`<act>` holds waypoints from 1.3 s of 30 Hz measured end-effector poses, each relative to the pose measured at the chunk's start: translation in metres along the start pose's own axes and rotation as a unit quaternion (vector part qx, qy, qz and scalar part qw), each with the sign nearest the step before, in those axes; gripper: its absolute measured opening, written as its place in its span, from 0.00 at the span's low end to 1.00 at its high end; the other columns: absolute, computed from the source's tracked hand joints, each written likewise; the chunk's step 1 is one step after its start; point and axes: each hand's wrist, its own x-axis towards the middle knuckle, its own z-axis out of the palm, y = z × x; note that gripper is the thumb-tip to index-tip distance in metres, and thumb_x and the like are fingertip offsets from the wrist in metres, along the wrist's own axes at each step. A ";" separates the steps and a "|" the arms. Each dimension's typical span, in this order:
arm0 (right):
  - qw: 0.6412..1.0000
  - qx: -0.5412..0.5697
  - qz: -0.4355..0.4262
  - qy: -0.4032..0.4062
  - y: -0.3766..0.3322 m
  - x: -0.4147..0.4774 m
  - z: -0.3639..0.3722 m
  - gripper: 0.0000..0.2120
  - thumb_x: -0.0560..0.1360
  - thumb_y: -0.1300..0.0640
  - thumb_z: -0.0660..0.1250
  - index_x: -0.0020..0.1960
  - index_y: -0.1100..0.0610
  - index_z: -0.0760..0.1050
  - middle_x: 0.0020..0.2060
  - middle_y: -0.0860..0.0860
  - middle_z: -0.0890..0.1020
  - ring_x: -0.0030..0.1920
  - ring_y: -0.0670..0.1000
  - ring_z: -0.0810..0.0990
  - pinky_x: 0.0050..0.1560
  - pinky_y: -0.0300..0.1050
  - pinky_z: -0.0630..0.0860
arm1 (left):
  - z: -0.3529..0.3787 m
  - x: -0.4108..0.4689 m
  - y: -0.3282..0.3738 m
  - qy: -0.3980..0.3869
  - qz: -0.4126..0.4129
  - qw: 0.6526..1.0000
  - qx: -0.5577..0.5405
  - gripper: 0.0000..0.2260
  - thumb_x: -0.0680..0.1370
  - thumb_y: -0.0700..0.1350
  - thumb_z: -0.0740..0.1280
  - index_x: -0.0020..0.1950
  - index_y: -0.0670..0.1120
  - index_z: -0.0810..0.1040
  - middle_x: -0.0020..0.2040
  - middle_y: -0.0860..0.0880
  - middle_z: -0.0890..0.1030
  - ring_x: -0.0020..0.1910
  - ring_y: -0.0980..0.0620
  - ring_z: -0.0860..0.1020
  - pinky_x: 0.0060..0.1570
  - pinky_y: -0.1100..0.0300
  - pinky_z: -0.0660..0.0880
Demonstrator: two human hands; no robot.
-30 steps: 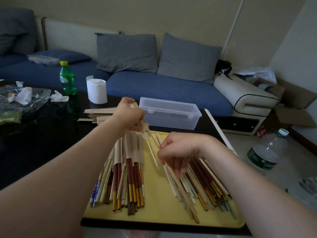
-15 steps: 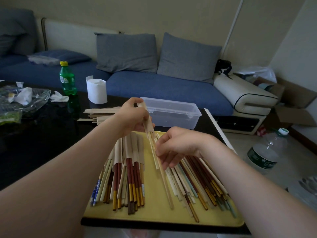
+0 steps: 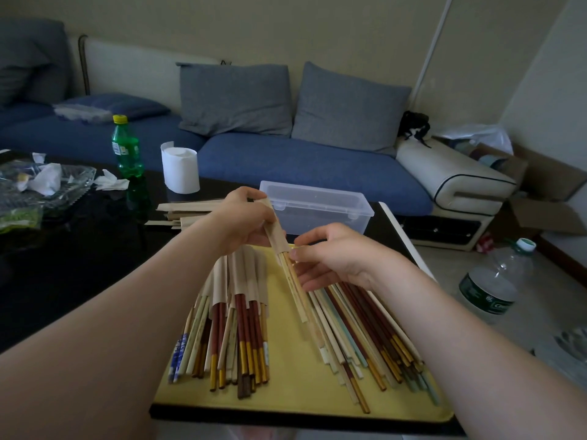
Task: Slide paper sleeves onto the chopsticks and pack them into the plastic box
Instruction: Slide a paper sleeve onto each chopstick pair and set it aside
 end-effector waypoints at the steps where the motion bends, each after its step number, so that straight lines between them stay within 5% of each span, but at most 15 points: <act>1: 1.000 -0.014 0.011 -0.014 0.000 0.000 -0.002 0.17 0.80 0.61 0.76 0.67 0.58 0.77 0.46 0.61 0.90 0.46 0.58 0.91 0.48 0.53 0.88 | 0.000 0.001 0.000 0.014 0.004 1.000 -0.002 0.25 0.79 0.30 0.67 0.72 0.48 0.68 0.60 0.35 0.79 0.43 0.39 0.88 0.41 0.45 0.86; 6: 0.994 -0.053 0.048 -0.081 0.002 -0.002 -0.006 0.20 0.78 0.67 0.76 0.67 0.57 0.77 0.51 0.60 0.90 0.52 0.60 0.90 0.53 0.54 0.87 | -0.004 0.002 -0.002 0.047 0.024 0.999 0.007 0.25 0.78 0.30 0.69 0.71 0.48 0.70 0.59 0.37 0.79 0.42 0.39 0.88 0.41 0.45 0.86; 14: 0.997 0.005 0.033 -0.065 0.001 -0.001 -0.001 0.23 0.79 0.69 0.74 0.70 0.56 0.74 0.50 0.62 0.90 0.51 0.60 0.91 0.45 0.49 0.86 | -0.005 0.000 -0.001 0.008 0.008 1.000 0.021 0.24 0.77 0.31 0.71 0.70 0.47 0.71 0.60 0.35 0.80 0.45 0.38 0.88 0.43 0.44 0.86; 24: 0.998 0.013 0.026 -0.059 -0.002 -0.005 0.001 0.22 0.80 0.69 0.73 0.71 0.57 0.73 0.49 0.62 0.90 0.50 0.60 0.91 0.46 0.50 0.86 | -0.006 -0.003 0.001 -0.005 0.009 0.999 0.039 0.24 0.77 0.31 0.72 0.69 0.47 0.72 0.59 0.36 0.81 0.46 0.39 0.88 0.44 0.45 0.86; 31: 0.998 -0.036 0.009 -0.049 -0.004 -0.006 0.016 0.09 0.81 0.58 0.75 0.60 0.59 0.85 0.49 0.57 0.90 0.47 0.54 0.90 0.46 0.47 0.85 | -0.004 -0.006 0.002 -0.013 0.007 0.995 0.102 0.21 0.79 0.34 0.69 0.70 0.48 0.72 0.59 0.40 0.77 0.51 0.41 0.85 0.35 0.55 0.85; 35: 0.994 -0.049 0.076 -0.059 -0.005 -0.002 0.043 0.10 0.81 0.58 0.74 0.59 0.63 0.85 0.49 0.60 0.90 0.43 0.53 0.88 0.39 0.42 0.84 | -0.008 -0.001 -0.002 0.018 0.045 0.961 0.272 0.08 0.83 0.44 0.65 0.61 0.47 0.78 0.54 0.43 0.80 0.49 0.45 0.82 0.36 0.56 0.81; 39: 0.994 -0.040 0.064 -0.076 -0.007 0.000 0.068 0.09 0.81 0.61 0.75 0.58 0.65 0.84 0.43 0.59 0.88 0.37 0.50 0.87 0.42 0.43 0.86 | -0.018 0.007 -0.011 0.111 0.076 0.870 0.475 0.16 0.82 0.48 0.60 0.68 0.43 0.75 0.66 0.40 0.75 0.67 0.39 0.72 0.61 0.44 0.74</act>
